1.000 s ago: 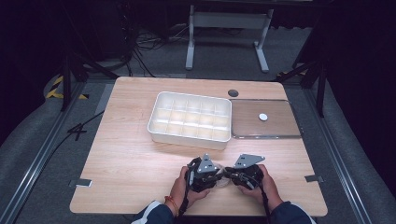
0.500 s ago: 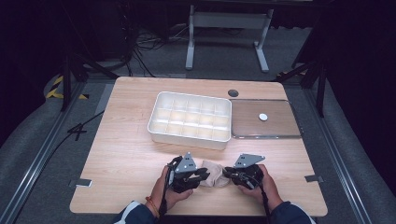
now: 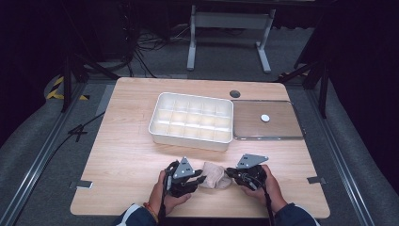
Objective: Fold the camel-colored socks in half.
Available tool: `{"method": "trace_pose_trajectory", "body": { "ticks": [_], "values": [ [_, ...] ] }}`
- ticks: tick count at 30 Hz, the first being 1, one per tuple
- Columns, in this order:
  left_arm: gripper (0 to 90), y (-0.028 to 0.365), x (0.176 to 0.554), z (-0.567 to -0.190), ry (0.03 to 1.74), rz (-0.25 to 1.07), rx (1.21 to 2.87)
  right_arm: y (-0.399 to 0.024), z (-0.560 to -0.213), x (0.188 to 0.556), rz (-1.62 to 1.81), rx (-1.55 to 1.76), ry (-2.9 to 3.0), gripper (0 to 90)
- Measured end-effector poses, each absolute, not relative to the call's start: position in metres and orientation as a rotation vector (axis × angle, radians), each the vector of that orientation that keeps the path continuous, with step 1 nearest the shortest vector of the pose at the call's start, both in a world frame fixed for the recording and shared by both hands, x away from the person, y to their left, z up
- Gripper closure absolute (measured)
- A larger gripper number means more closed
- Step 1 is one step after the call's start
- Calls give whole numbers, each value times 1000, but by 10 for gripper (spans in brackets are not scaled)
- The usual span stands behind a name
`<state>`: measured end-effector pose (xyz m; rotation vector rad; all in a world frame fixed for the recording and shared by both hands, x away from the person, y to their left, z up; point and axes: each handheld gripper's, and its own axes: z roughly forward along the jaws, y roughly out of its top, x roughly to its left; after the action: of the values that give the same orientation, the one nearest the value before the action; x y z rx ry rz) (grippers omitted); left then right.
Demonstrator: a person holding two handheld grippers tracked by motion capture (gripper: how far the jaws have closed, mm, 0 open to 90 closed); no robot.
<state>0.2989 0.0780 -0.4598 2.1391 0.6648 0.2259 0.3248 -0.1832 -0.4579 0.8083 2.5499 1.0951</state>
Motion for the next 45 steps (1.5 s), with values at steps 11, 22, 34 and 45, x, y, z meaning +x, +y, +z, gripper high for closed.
{"method": "trace_pose_trajectory", "body": {
  "ticks": [11, 22, 34, 45],
  "values": [
    [735, 71, 302, -477, 677, 195, 2196, -156, -435, 309, 1233, 677, 2476, 851],
    [715, 74, 304, -479, 653, 217, 2202, -158, -464, 313, 1042, 646, 2615, 875],
    [559, 88, 310, -470, 754, 217, 2166, -157, -468, 314, 1045, 636, 2598, 879],
    [588, 80, 310, -477, 750, 192, 2212, -156, -461, 311, 1055, 643, 2549, 786]
  ]
}}
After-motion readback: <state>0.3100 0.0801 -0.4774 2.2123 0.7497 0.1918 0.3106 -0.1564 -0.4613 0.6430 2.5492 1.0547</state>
